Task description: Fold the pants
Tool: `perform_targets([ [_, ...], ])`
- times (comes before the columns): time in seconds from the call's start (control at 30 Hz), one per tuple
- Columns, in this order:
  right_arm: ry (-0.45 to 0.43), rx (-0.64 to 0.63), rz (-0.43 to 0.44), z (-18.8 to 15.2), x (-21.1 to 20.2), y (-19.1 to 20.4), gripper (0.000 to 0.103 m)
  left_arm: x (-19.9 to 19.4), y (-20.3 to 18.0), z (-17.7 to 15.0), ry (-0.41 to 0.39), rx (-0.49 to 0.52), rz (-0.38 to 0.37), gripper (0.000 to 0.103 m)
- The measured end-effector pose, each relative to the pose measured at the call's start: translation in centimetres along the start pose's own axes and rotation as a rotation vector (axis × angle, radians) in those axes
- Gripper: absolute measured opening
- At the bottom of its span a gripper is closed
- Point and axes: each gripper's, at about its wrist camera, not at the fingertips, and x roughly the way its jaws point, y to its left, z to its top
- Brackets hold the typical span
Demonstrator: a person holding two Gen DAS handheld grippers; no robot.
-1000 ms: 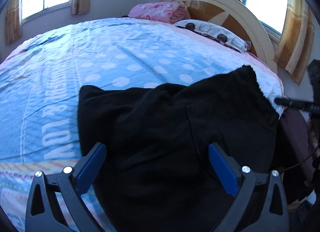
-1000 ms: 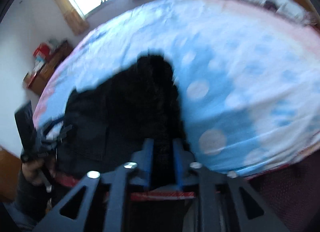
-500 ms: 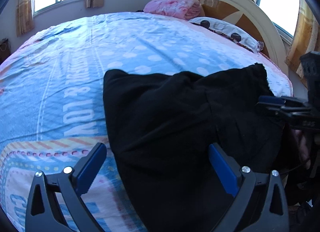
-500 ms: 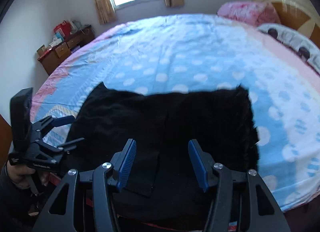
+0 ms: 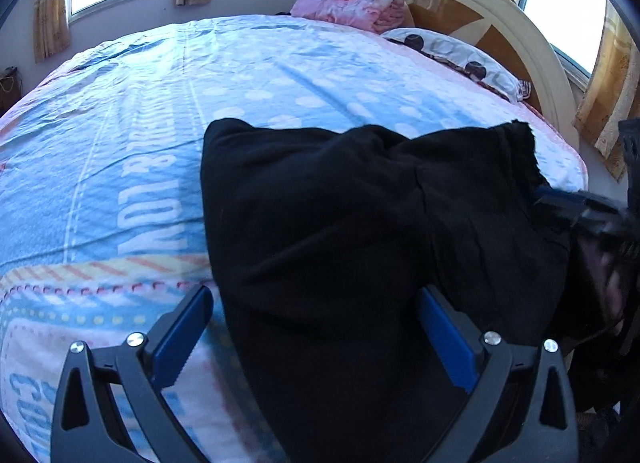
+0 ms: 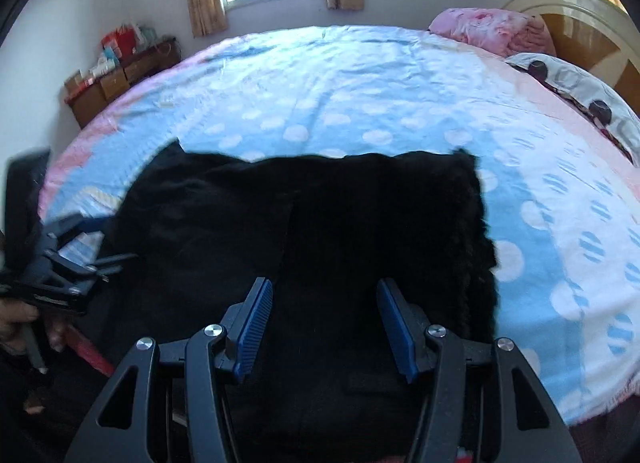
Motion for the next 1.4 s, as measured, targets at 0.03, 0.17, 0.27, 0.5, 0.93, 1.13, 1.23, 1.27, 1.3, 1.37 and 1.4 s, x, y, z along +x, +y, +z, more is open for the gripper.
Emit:
perform_targets([
  [0.03,-0.016,0.031,0.004,0.0,-1.1,-0.8,0.066,-0.1,0.2,-0.3,0.000,0.000,0.003,0.103],
  [0.17,-0.053,0.119,-0.042,0.0,-3.1,-4.5,0.072,0.0,0.6,-0.3,-0.013,-0.033,-0.011,0.103],
  [0.27,-0.010,0.215,-0.017,-0.4,-2.5,-7.2,0.072,0.2,0.5,-0.1,-0.015,-0.035,-0.017,0.103],
  [0.5,0.022,0.314,0.105,-1.0,0.0,-9.0,0.072,0.5,1.2,0.5,-0.025,-0.068,-0.007,0.103],
  [0.93,0.041,0.365,0.226,-1.3,2.3,-9.5,0.053,1.7,1.0,1.6,0.010,-0.079,-0.064,0.103],
  [1.13,0.030,0.295,0.250,-1.3,2.1,-8.2,0.053,1.1,2.0,1.9,0.001,-0.126,-0.067,0.101],
  [1.23,0.027,0.279,0.258,-1.4,2.1,-8.3,0.053,1.5,2.0,1.8,0.002,-0.140,-0.076,0.103],
  [1.27,0.027,0.269,0.255,-1.4,2.1,-8.1,0.053,1.6,1.7,1.8,0.003,-0.131,-0.067,0.103],
  [1.3,0.026,0.259,0.253,-1.4,2.1,-7.8,0.053,1.6,1.4,1.9,0.003,-0.129,-0.075,0.102],
  [1.37,0.014,0.240,0.256,-1.3,1.9,-7.3,0.053,1.6,1.1,1.9,-0.005,-0.151,-0.117,0.100],
  [1.4,0.007,0.235,0.263,-1.2,1.7,-7.2,0.051,1.6,1.1,1.9,-0.007,-0.151,-0.108,0.096],
])
